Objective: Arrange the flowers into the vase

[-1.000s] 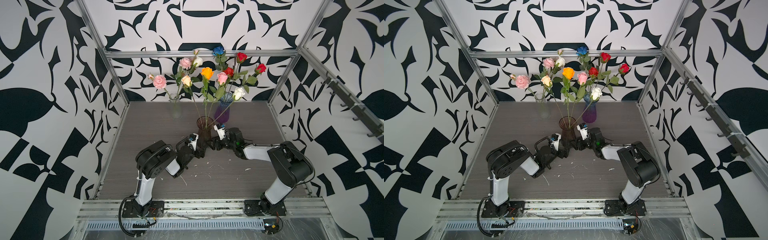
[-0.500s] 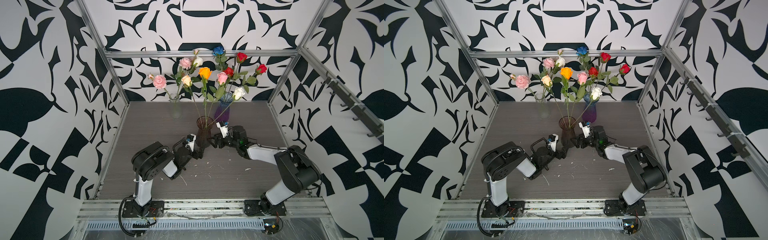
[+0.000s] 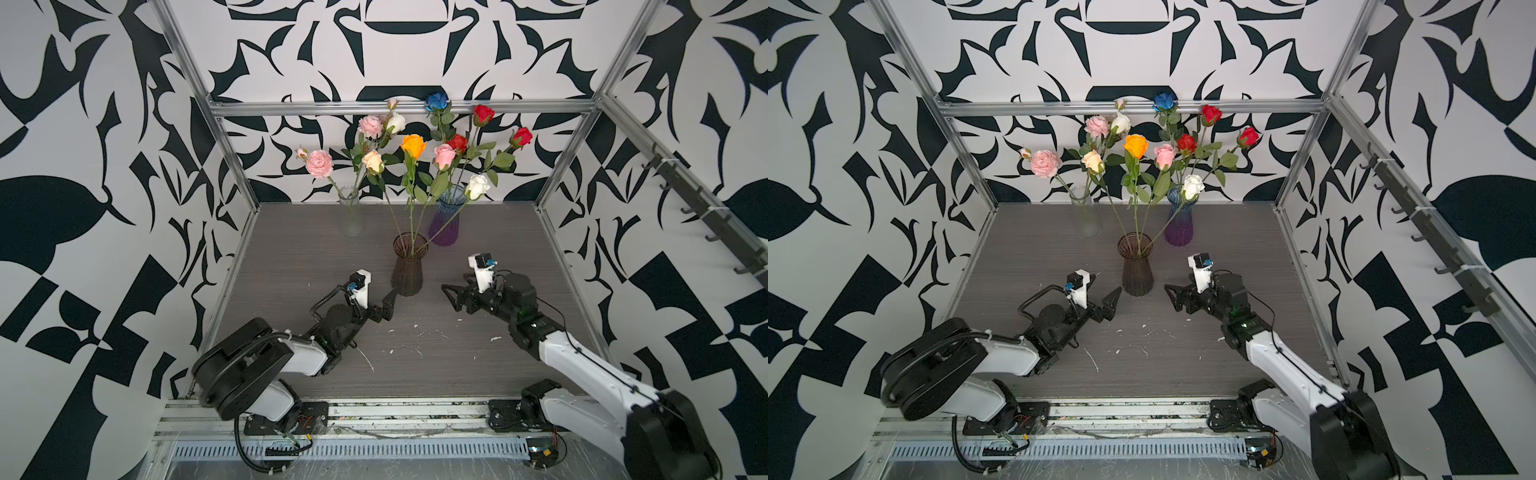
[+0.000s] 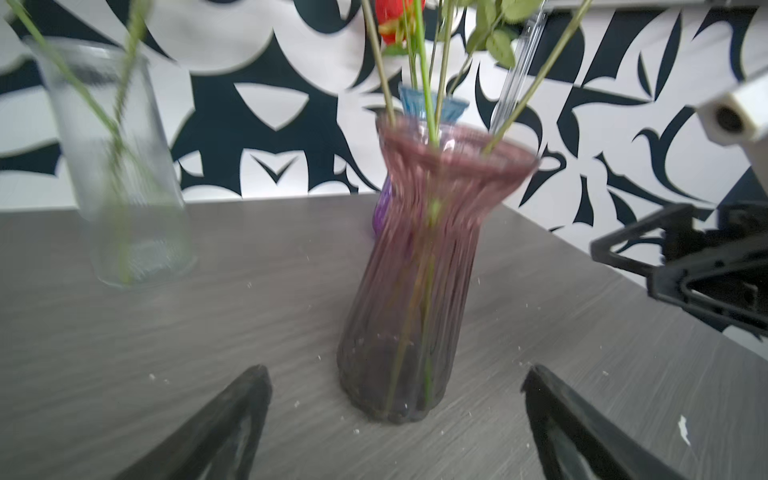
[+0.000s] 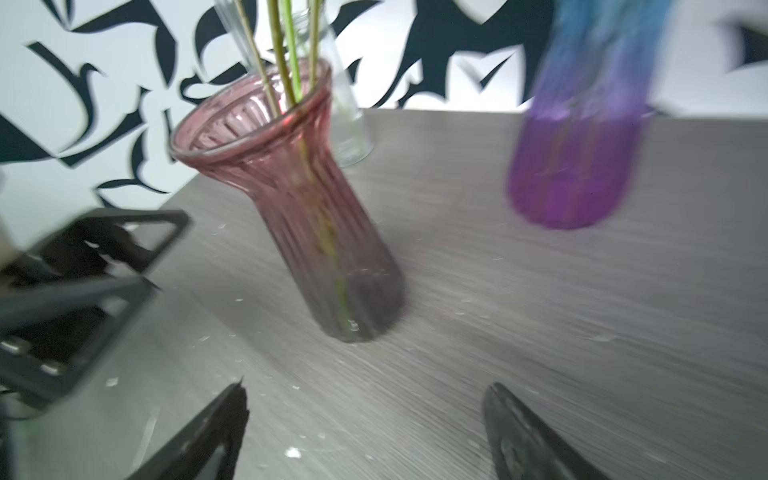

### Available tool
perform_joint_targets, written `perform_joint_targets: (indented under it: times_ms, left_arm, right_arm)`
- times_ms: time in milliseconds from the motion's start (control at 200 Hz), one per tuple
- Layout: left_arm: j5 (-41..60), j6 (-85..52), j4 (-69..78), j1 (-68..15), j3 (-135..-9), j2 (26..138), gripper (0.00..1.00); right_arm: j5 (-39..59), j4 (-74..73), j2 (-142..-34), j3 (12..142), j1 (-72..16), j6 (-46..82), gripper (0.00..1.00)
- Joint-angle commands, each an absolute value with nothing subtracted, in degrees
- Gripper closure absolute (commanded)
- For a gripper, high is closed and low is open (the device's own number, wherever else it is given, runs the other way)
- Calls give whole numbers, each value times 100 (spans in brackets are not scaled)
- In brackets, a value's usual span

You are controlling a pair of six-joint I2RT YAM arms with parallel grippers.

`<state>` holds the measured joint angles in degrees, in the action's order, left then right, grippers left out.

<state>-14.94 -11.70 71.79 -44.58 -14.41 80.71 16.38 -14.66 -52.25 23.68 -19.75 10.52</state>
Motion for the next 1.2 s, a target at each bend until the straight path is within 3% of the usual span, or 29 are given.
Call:
perform_joint_targets:
  times_ms: [0,240,385,440,725,865,1040,1080,1135,1195]
  left_arm:
    - [-1957,-882,6410,-4429,-1432,7492,1]
    - [-2905,465,4759,-4334,-1720,5935,1]
    - [-3165,913,3912,-3822,-1880,5427,1]
    - [-3305,1003,3702,-3619,-1866,5333,1]
    - [-3501,1215,4219,-2977,-1344,5639,1]
    - [-3512,926,5285,-2648,-1048,6264,1]
    - [-3557,809,5841,-2351,-1059,7045,1]
    - [-3580,809,5902,-2296,-1055,7168,1]
    - [-3632,755,5983,-2213,-1062,7352,1]
    - [-3875,652,6195,-2154,-1087,7675,1]
  right_arm:
    - [-12,-838,-4322,2045,-1942,1113,4]
    - [-2510,-1091,-2429,945,-1943,350,11]
    - [-3100,-1531,-2350,603,-1934,-141,7]
    - [-3223,-1688,-2632,565,-1934,-184,1]
    - [-2890,-4363,-5345,388,-1904,-341,1]
    - [-2592,-5704,-6971,718,-1846,-624,1]
    - [-1773,-8224,-9360,740,-1037,-321,1]
    - [-1993,-7496,-9177,1075,-1031,-347,1]
    - [-1590,-6321,-8800,1371,-820,-59,1]
    - [-1515,-6432,-8947,1443,-721,-68,1]
